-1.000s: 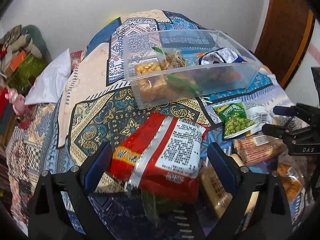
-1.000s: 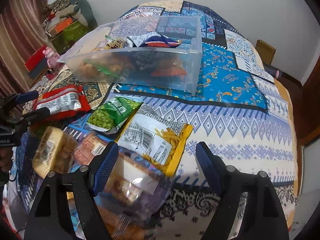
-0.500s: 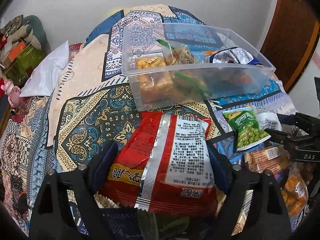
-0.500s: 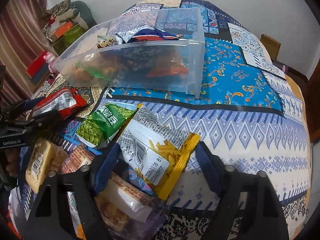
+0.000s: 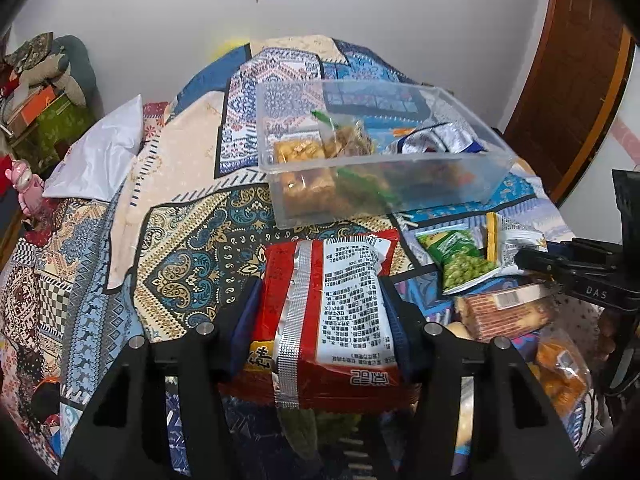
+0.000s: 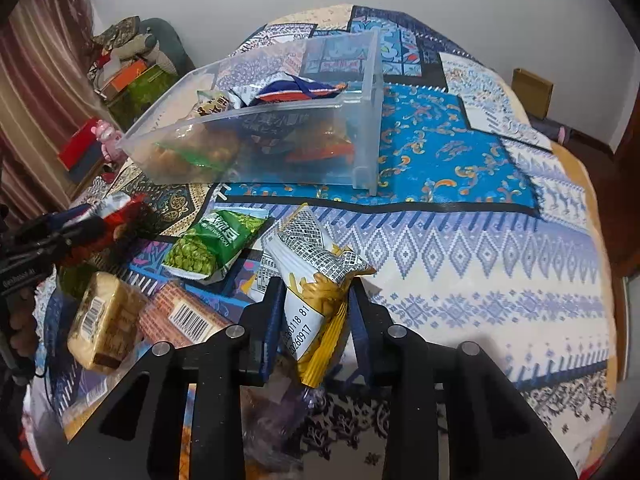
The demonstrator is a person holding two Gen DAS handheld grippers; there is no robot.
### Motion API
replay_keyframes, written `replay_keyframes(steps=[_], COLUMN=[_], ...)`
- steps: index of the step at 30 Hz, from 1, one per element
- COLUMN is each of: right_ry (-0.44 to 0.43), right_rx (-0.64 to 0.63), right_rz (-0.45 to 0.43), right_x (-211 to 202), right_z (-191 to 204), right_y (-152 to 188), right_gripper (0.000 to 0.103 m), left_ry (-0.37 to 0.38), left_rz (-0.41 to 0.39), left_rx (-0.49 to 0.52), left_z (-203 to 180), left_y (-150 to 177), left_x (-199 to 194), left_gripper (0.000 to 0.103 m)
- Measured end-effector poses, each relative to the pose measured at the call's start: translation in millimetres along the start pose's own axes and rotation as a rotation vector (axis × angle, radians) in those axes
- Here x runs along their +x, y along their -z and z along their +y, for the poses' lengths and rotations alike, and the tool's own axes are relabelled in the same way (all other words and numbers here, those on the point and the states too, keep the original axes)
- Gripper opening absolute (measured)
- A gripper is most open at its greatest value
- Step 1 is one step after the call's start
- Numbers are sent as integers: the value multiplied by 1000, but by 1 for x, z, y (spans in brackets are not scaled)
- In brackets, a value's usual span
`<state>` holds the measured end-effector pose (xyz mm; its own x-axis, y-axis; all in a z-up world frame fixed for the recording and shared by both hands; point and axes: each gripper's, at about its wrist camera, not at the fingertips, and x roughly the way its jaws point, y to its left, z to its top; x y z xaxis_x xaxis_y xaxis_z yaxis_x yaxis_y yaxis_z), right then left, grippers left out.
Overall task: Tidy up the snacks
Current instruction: 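Carry both packets over the clear box and open both grippers to drop them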
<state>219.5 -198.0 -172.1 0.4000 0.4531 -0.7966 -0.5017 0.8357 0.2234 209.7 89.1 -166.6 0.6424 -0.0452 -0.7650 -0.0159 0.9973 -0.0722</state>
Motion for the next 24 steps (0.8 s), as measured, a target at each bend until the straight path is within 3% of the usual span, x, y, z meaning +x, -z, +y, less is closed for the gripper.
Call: replay_keyframes(steps=[15,24], right_ry=[28,22], right_rx=[-24,-44], right_rz=[-159,-236], right_x=[-59,-61], right_z=[5,17], right_y=[-28,-64], right_gripper=[28,28], left_ry=[7,-7], left_rz=[-155,-227], left_rx=[-2,-8], left_z=[-7,-11], left_y=[-36,-77], left_x=[-61,-56], left_gripper=[56,56])
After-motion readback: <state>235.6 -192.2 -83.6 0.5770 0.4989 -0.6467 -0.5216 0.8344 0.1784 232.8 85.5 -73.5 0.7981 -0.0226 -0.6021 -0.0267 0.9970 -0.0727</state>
